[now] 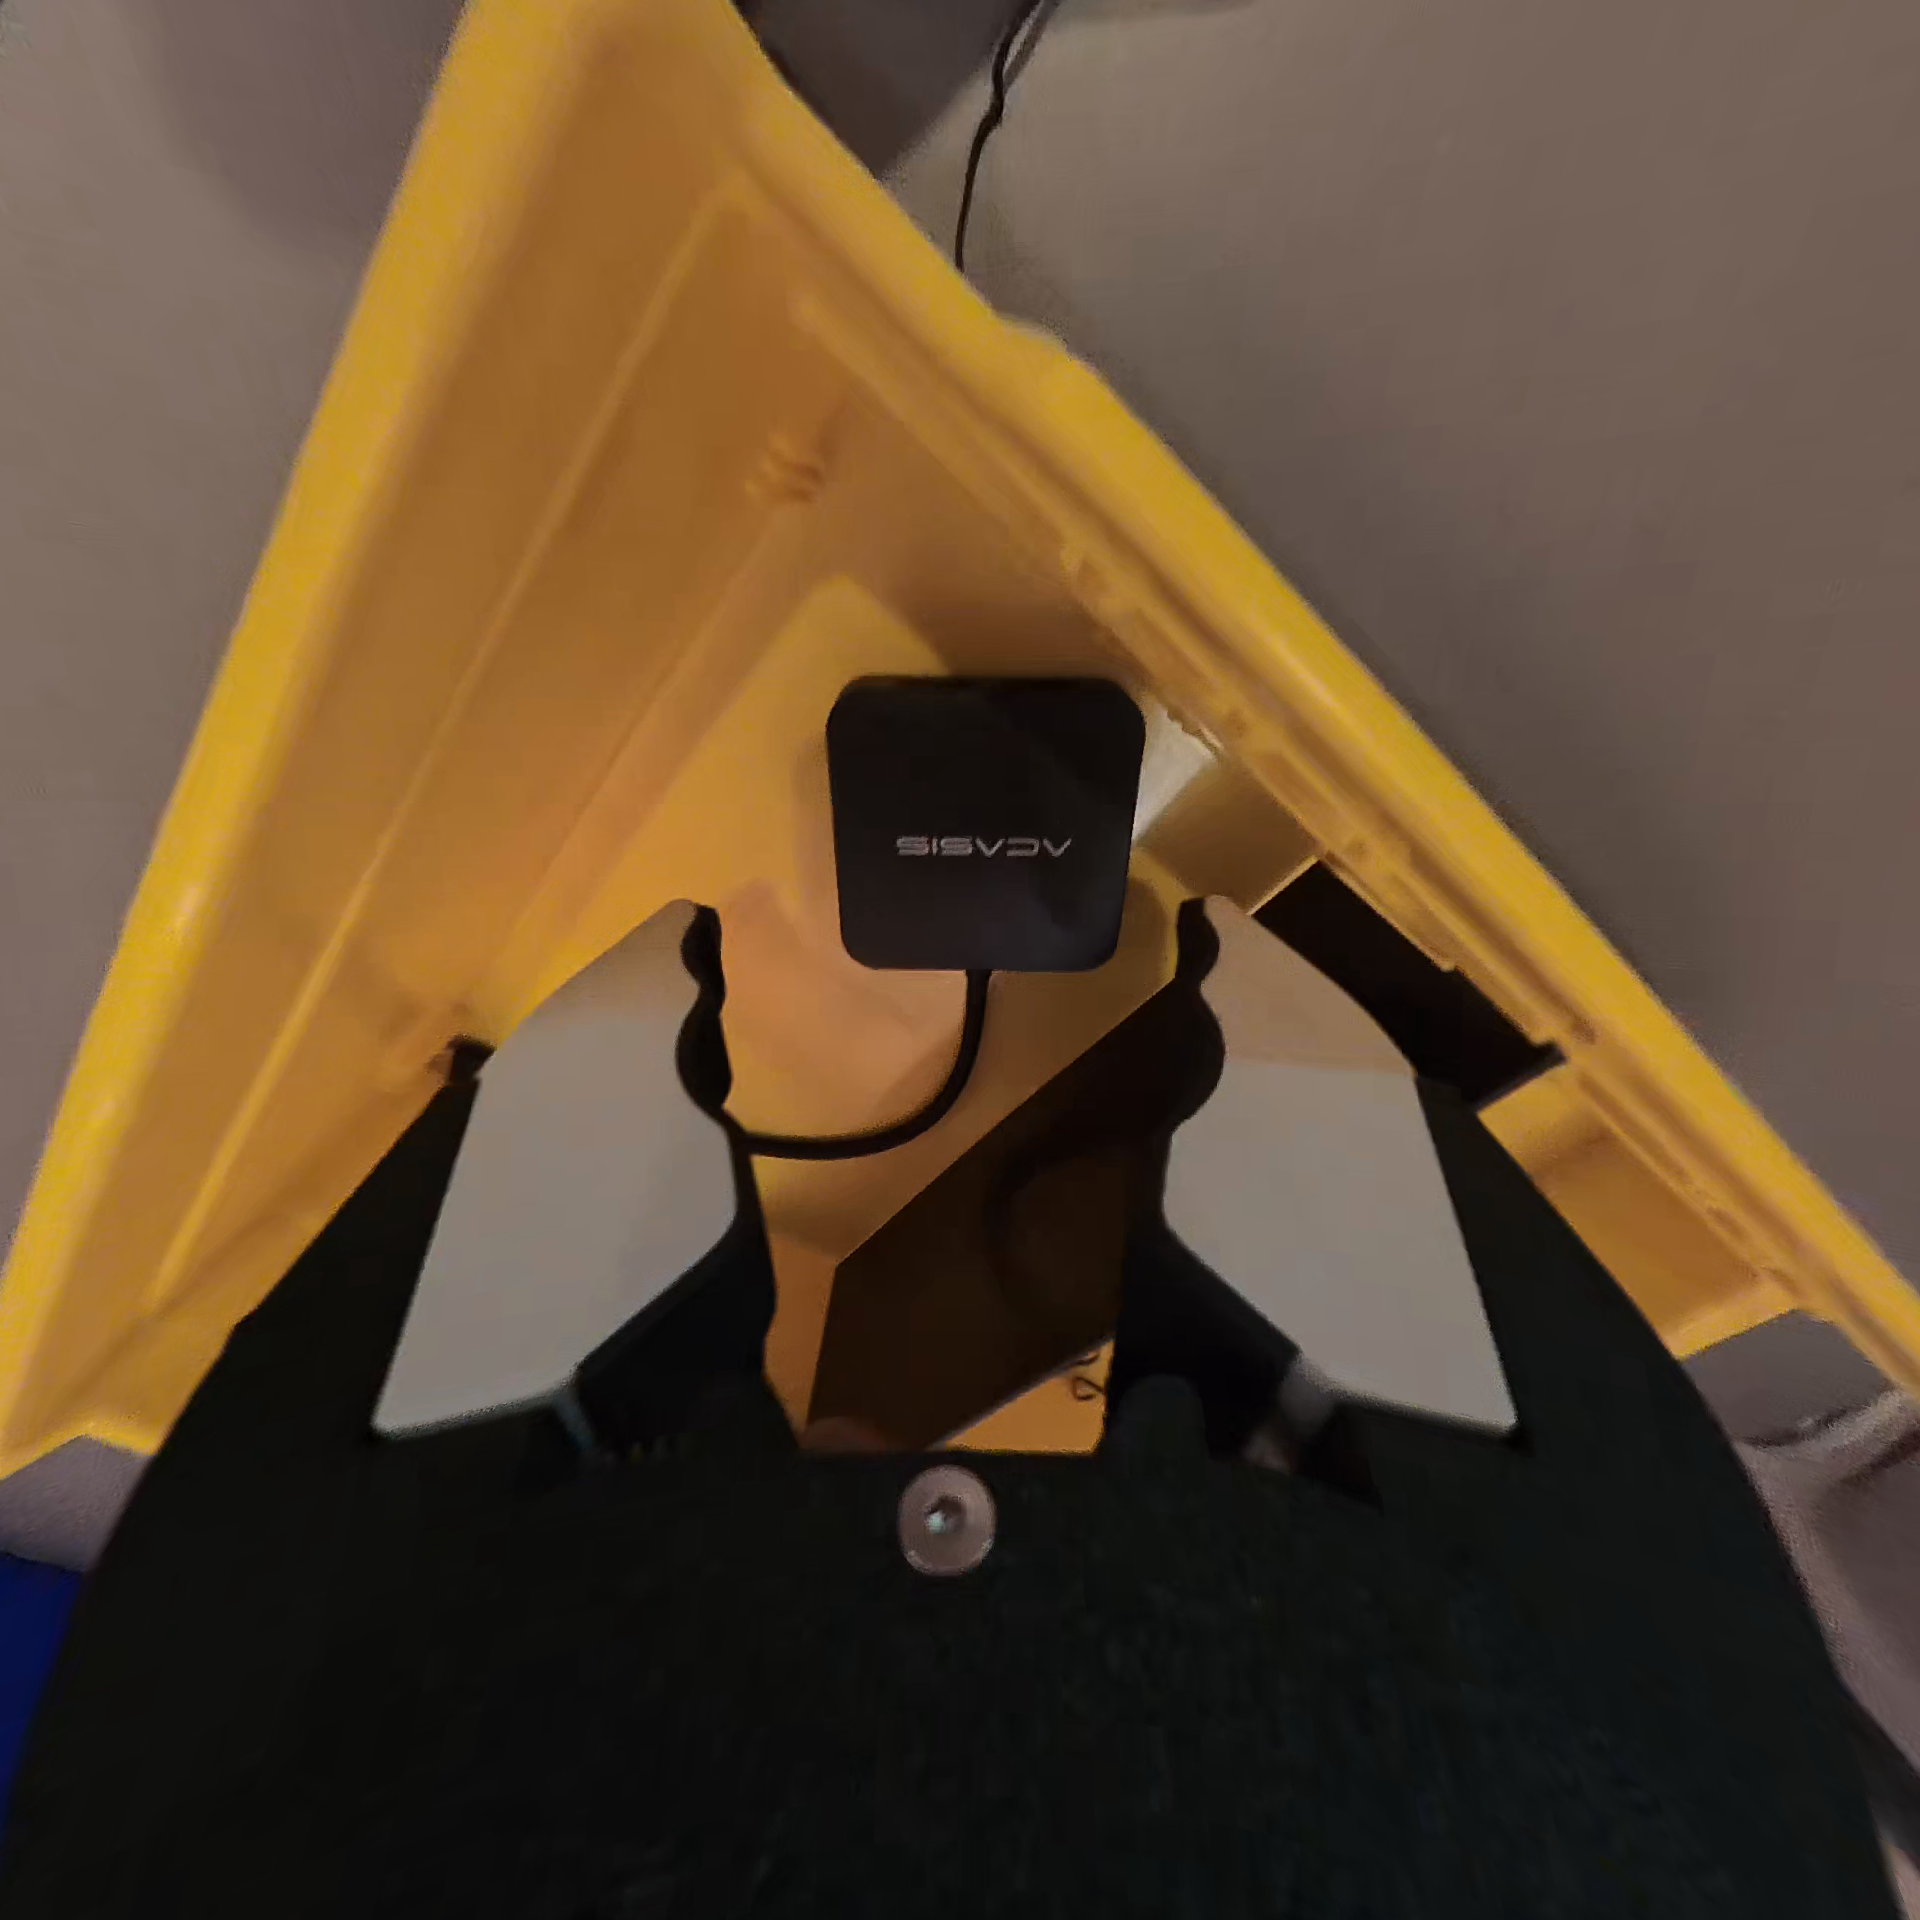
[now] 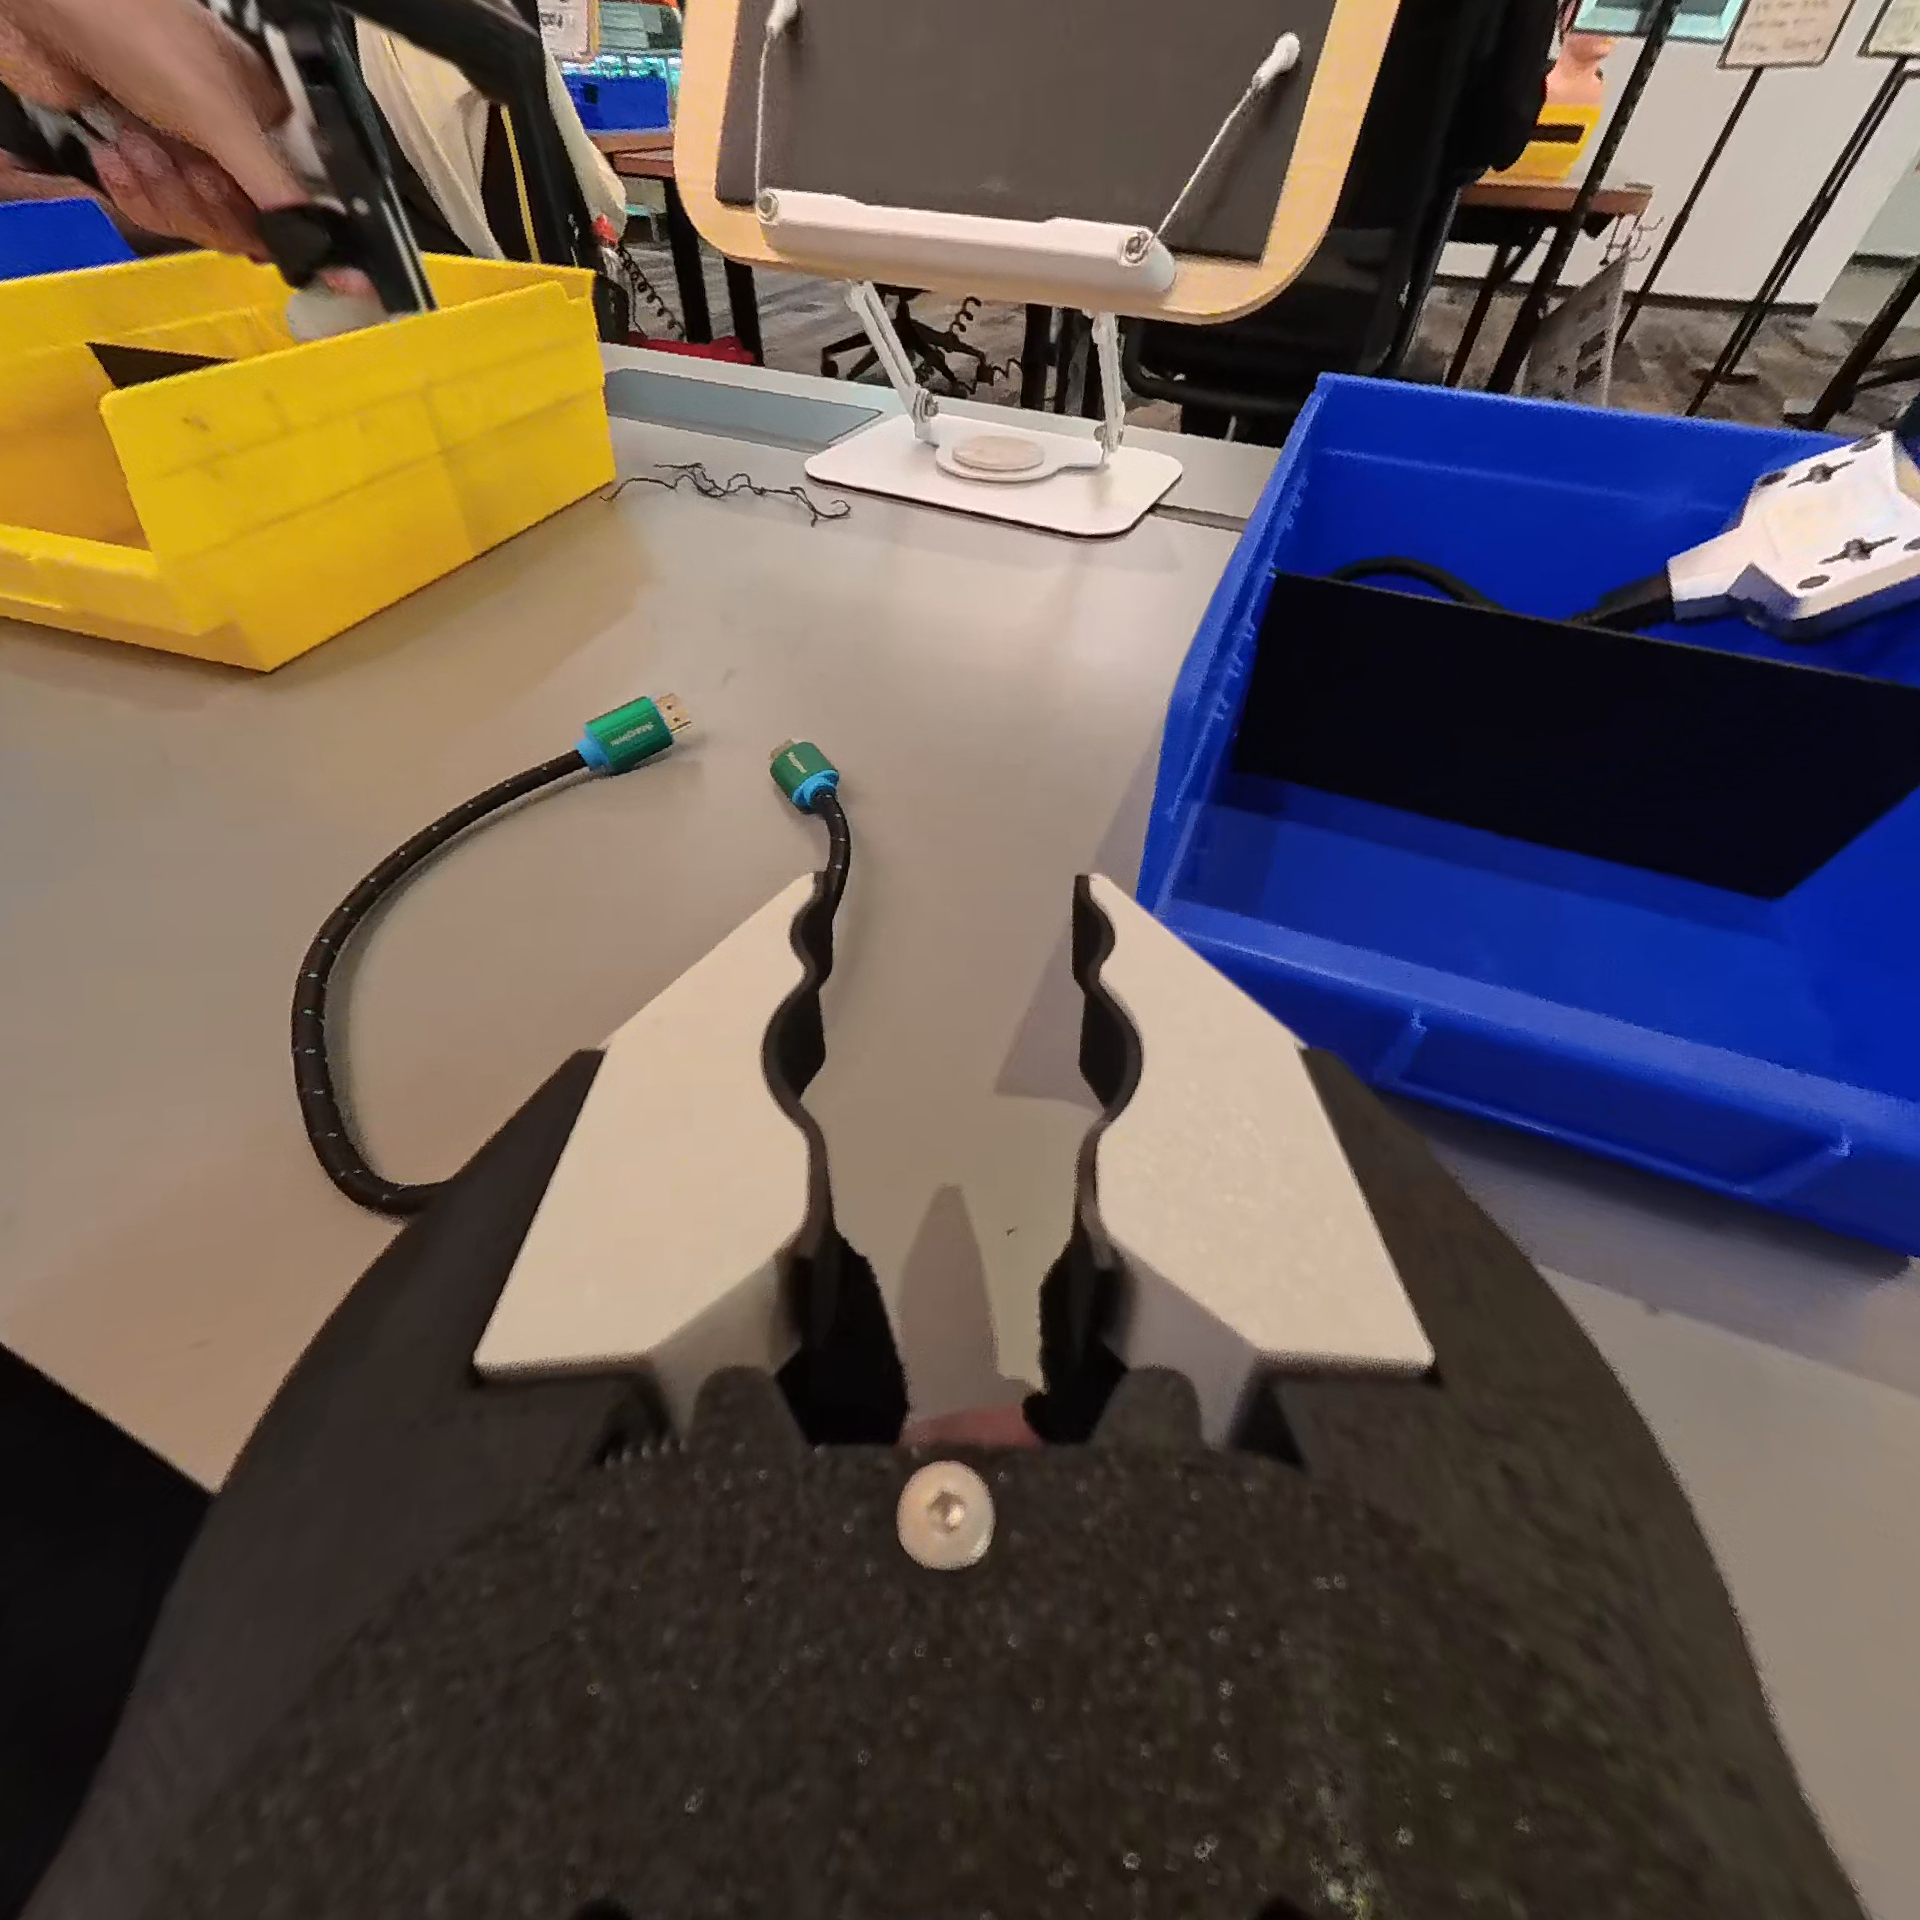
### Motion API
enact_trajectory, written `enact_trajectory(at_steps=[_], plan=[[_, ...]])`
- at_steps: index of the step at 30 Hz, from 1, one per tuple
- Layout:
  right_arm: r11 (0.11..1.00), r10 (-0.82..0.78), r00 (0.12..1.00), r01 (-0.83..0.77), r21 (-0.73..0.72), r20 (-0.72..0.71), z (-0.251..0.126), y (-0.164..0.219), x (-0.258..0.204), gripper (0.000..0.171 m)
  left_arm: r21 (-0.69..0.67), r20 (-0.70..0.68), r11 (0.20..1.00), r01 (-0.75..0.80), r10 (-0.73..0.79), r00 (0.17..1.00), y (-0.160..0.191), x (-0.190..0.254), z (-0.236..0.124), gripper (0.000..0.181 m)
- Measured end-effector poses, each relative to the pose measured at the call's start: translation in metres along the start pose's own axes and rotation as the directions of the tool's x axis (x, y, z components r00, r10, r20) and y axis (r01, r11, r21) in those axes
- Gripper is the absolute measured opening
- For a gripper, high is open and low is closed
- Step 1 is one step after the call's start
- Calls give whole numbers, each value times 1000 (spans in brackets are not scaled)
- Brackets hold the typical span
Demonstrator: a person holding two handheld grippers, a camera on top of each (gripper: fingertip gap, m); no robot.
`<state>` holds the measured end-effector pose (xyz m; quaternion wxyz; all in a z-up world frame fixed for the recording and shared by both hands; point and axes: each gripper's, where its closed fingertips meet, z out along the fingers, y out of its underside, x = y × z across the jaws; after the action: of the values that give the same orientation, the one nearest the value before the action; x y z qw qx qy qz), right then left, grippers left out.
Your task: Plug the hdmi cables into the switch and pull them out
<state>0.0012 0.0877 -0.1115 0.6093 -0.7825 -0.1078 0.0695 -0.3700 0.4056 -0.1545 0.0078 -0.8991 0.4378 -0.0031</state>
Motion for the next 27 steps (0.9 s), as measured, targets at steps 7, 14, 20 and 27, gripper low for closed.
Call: enact_trajectory(at_steps=[7,14,20,27], plan=[[999,-25,1000,25,-24,-1,2,5,-1,46,-63,-25,998,28,-30,999,-1,7,24,85],[999,-24,1000,24,-29,5,1,6,-2,46,-7,-1,1000,27,-27,1000,0,4,38,73],[999,-22,1000,22,-26,5,-1,6,-3,45,27,9,1000,12,-12,1000,2,1,38,68],[1000,-19,1000,19,-20,7,0,4,-4,46,90,-26,995,-52,55,998,8,-12,-20,66]])
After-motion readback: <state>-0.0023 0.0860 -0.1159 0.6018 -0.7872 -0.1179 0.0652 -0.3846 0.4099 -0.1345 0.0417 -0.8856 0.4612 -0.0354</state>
